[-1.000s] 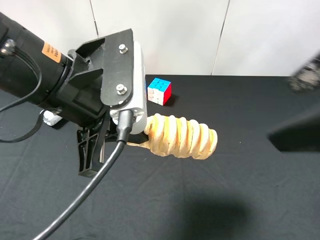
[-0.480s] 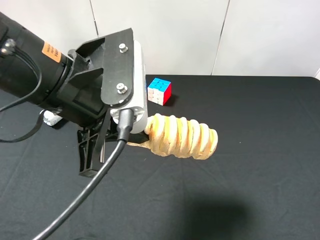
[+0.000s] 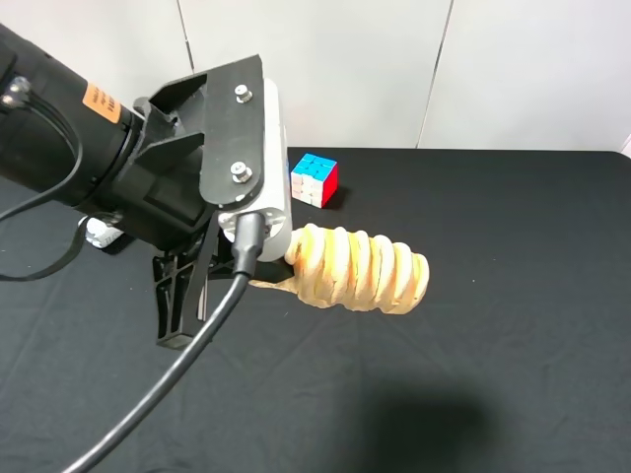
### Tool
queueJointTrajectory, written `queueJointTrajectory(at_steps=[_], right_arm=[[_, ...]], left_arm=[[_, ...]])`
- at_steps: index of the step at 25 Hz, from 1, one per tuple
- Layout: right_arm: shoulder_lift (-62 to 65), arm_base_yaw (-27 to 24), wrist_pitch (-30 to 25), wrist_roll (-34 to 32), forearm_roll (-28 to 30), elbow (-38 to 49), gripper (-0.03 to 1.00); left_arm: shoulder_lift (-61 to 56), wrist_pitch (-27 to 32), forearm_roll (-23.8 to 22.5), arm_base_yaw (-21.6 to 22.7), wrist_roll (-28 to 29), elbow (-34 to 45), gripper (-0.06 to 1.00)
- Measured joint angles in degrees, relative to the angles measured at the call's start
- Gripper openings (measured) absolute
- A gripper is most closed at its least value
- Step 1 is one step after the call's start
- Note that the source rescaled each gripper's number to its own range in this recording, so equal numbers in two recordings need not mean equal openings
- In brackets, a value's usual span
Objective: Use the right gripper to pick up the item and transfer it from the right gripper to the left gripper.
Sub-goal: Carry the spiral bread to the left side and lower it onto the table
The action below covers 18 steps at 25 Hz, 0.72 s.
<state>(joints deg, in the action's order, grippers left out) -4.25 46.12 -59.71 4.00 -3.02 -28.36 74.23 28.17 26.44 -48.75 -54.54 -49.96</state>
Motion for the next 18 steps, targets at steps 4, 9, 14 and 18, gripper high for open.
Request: queueJointTrajectory(at_steps=[4,9,14,18], right_arm=[[0.2,0.0,0.6,-2.3,1.9,0.1,1.00],[0.2,0.0,0.7,-2.9,2.1,0.1,1.00],[0.2,0.0,0.7,-2.9,2.1,0.1,1.00],[0.2,-3.8,0.7,-2.9,2.0,0.1,1.00]], left_arm=[[0.0,0.0,0.0,0.0,0.0,0.0,0.03],[0.0,0.0,0.0,0.0,0.0,0.0,0.02],[0.0,0.0,0.0,0.0,0.0,0.0,0.02],[0.0,-0.2,0.0,0.0,0.0,0.0,0.02]])
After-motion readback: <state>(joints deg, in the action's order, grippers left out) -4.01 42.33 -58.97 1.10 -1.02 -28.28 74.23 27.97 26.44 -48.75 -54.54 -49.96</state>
